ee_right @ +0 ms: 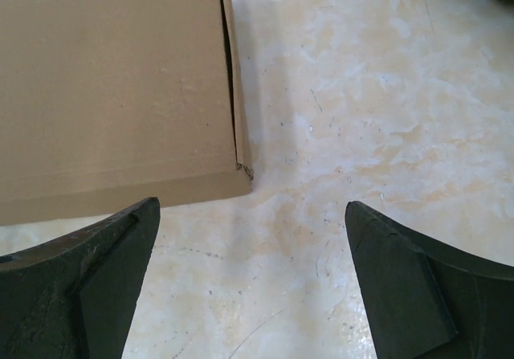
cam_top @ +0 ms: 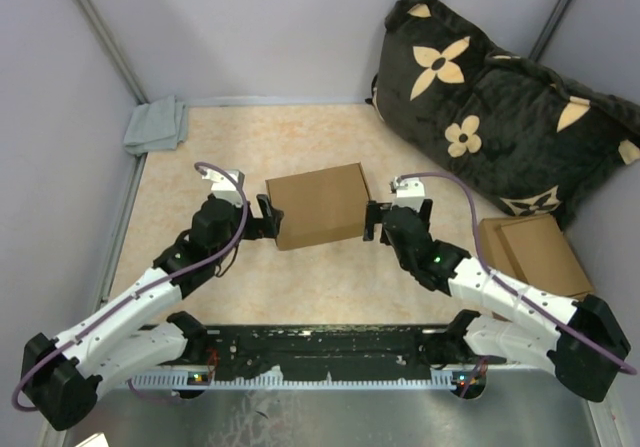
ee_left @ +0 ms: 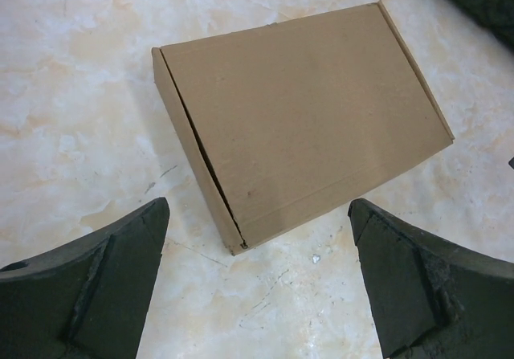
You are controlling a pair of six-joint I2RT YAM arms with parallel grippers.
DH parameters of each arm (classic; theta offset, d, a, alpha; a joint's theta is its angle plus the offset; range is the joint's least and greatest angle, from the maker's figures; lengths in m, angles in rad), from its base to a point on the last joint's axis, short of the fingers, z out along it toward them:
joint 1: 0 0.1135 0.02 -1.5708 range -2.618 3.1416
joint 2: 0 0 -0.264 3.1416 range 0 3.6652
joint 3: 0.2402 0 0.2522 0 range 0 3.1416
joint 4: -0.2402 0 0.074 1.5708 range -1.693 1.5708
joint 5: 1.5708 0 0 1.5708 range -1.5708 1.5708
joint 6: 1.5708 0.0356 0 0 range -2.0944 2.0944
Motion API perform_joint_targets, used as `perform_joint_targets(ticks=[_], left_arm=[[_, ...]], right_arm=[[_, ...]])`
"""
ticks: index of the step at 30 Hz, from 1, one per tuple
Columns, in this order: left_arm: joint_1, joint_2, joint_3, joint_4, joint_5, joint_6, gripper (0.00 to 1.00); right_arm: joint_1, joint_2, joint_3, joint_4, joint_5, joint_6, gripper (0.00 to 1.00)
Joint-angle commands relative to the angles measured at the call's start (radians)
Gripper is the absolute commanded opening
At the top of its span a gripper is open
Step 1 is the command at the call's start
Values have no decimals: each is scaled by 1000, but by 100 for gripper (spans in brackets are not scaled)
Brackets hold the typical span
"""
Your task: Fold the paper box
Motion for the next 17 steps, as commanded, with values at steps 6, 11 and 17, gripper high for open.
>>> perform_joint_targets(ticks=[6,11,17], left_arm=[[4,37,14,-20,18,-4,100],[4,49,10,-17,18,-6,100],[4,55,1,-18,6,-5,100]], right_arm=[[-5,-26,34,13,28,14,99],[-5,-22,26,16,31,23,99],[-6,-30,7,40,50,14,99]])
